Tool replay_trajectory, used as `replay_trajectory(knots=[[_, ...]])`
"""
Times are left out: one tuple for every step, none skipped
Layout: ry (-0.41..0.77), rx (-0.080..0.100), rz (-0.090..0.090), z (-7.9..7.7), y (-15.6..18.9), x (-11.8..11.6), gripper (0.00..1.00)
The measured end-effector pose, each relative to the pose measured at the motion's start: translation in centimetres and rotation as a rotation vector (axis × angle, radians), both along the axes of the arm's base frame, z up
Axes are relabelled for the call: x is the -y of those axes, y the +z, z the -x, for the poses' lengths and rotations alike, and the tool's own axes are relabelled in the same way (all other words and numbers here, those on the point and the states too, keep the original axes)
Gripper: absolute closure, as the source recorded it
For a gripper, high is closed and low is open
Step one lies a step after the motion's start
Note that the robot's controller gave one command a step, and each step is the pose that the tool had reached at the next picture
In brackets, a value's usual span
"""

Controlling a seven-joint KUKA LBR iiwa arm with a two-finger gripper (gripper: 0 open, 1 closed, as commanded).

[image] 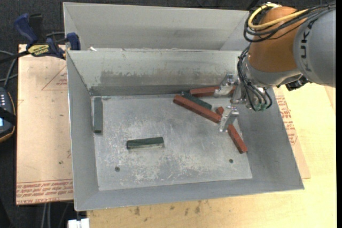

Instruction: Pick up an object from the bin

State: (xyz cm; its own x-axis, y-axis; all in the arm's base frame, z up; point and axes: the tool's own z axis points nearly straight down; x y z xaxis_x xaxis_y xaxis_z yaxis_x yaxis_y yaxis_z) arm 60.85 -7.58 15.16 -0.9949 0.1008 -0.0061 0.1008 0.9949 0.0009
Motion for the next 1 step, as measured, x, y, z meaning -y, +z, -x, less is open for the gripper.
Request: replay_trajectory(knots=[[-0.097,-0.007,-0.001,-2.89,0.34,-5.52,0.00]])
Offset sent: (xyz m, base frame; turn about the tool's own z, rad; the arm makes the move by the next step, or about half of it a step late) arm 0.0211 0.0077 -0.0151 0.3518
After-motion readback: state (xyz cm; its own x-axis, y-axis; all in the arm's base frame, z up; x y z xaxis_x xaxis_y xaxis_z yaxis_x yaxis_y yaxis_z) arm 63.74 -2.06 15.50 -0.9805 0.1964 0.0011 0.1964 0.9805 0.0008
